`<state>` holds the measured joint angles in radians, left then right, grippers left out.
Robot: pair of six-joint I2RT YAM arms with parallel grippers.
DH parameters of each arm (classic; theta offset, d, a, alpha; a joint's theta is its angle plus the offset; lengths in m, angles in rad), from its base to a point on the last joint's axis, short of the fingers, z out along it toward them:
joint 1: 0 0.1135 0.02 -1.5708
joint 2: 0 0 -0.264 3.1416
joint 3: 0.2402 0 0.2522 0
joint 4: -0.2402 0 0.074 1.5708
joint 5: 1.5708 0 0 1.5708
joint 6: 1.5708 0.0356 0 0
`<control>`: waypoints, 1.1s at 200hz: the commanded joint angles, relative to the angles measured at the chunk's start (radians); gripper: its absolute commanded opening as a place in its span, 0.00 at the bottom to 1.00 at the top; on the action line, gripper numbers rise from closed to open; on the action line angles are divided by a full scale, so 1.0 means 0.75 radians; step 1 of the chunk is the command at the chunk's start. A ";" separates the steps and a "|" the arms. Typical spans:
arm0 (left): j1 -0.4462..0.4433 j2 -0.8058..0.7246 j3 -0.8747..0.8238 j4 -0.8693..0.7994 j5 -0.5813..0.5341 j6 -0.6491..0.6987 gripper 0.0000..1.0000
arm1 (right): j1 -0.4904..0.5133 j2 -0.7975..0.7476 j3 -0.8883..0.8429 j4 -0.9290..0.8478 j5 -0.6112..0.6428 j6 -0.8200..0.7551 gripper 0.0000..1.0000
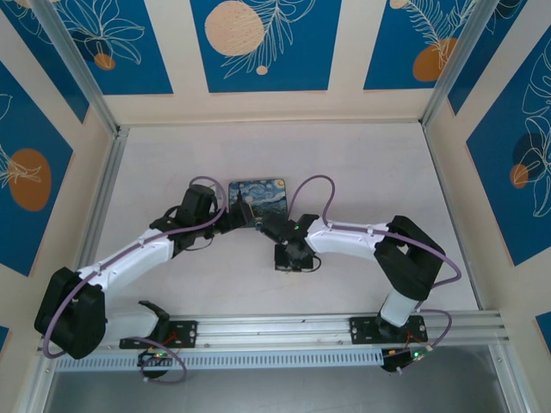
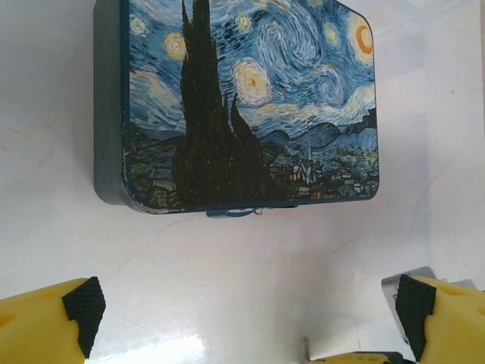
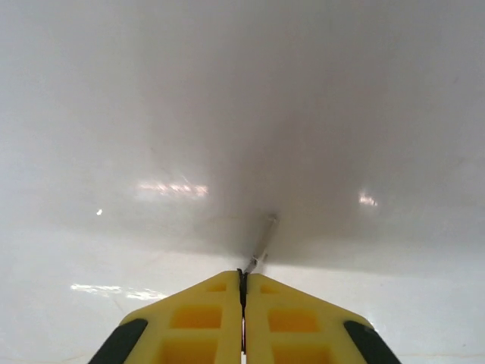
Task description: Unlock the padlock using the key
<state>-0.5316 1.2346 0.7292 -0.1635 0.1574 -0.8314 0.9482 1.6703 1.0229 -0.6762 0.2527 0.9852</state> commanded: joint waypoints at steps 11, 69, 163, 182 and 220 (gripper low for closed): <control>-0.013 0.020 0.035 0.025 0.024 0.000 1.00 | -0.015 -0.146 -0.004 -0.006 0.105 -0.107 0.07; -0.013 0.041 0.034 0.037 0.027 0.004 1.00 | -0.056 -0.216 -0.116 0.089 0.080 -0.110 0.50; -0.012 0.046 0.041 0.029 0.029 0.006 1.00 | -0.070 -0.007 -0.018 0.118 0.062 -0.423 0.47; -0.012 0.045 0.046 0.029 0.027 0.008 1.00 | -0.070 0.031 -0.001 0.124 0.035 -0.494 0.47; -0.013 0.052 0.059 0.022 0.029 0.008 1.00 | -0.071 0.093 0.006 0.146 0.005 -0.548 0.44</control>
<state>-0.5327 1.2621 0.7338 -0.1493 0.1577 -0.8314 0.9009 1.7081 1.0027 -0.5732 0.2855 0.6388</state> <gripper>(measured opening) 0.999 0.450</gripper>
